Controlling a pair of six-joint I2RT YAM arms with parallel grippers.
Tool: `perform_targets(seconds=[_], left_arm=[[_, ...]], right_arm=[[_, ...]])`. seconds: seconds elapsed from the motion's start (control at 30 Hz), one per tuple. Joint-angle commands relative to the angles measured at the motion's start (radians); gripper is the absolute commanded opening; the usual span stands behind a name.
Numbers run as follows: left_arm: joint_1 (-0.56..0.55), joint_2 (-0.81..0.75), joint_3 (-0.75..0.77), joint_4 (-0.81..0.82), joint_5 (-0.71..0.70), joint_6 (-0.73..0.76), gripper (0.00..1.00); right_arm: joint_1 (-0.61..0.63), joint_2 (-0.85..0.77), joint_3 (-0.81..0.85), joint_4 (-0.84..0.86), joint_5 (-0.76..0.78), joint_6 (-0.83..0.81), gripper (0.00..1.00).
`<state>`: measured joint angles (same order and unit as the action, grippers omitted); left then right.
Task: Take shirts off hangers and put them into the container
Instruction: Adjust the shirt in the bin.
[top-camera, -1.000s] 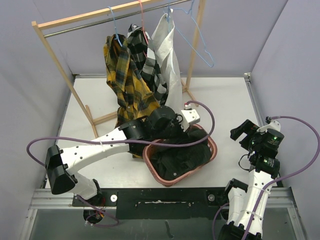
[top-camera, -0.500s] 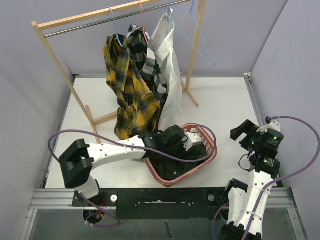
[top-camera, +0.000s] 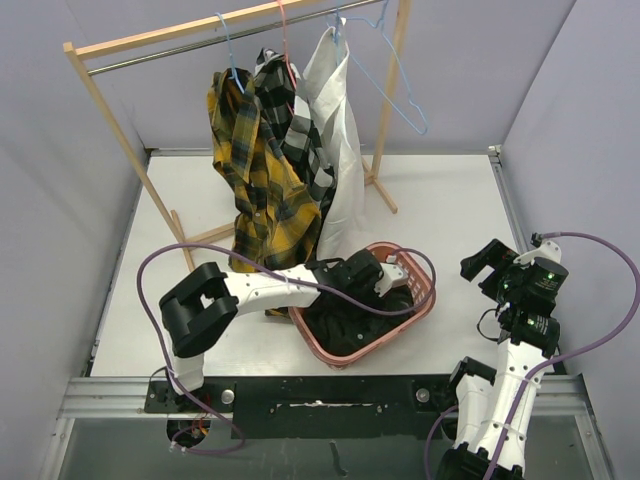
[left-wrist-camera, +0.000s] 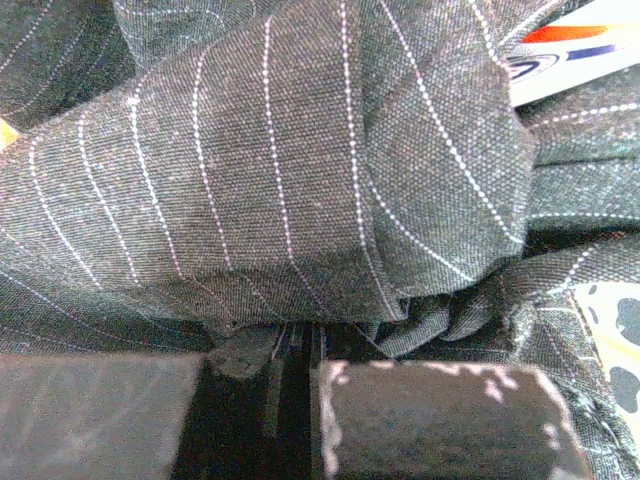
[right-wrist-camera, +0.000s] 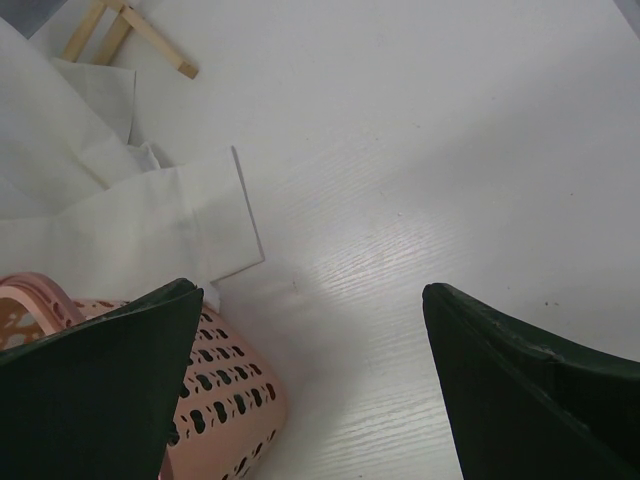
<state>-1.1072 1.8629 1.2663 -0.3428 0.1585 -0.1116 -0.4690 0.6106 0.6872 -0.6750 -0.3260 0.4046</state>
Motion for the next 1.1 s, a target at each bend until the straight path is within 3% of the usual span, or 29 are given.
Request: perform_targets(seconds=[0.0, 0.23, 0.33, 0.4, 0.5, 0.67, 0.83, 1.0, 1.07], left_arm=[[0.023, 0.039, 0.065, 0.07, -0.018, 0.021, 0.0], [0.021, 0.065, 0.142, 0.053, 0.01, 0.044, 0.0], [0.015, 0.03, 0.148, 0.036, 0.015, 0.042, 0.24], [0.002, -0.018, 0.138, 0.03, 0.002, 0.045, 0.47], [-0.022, -0.113, 0.135, 0.003, -0.034, 0.07, 0.61], [-0.098, -0.314, 0.155, -0.044, -0.232, 0.114, 0.63], [-0.141, -0.528, 0.188, -0.035, -0.413, 0.155, 0.62], [-0.086, -0.664, 0.216, -0.02, -0.549, 0.217, 0.63], [-0.009, -0.662, 0.257, -0.086, -0.504, 0.184, 0.62]], right_arm=[[0.0, -0.005, 0.01, 0.034, -0.013, 0.002, 0.97], [0.0, -0.002, 0.011, 0.034, -0.012, 0.001, 0.97], [0.0, 0.0, 0.012, 0.034, -0.017, -0.001, 0.97], [0.0, 0.001, 0.012, 0.037, -0.022, -0.002, 0.97], [0.0, 0.006, 0.008, 0.053, -0.062, -0.01, 0.97], [0.005, 0.016, 0.005, 0.095, -0.188, -0.016, 0.96], [0.052, 0.039, 0.028, 0.141, -0.264, -0.008, 0.8], [0.215, 0.12, 0.168, 0.116, -0.191, -0.036, 0.75], [0.311, 0.173, 0.26, 0.099, -0.14, -0.049, 0.74]])
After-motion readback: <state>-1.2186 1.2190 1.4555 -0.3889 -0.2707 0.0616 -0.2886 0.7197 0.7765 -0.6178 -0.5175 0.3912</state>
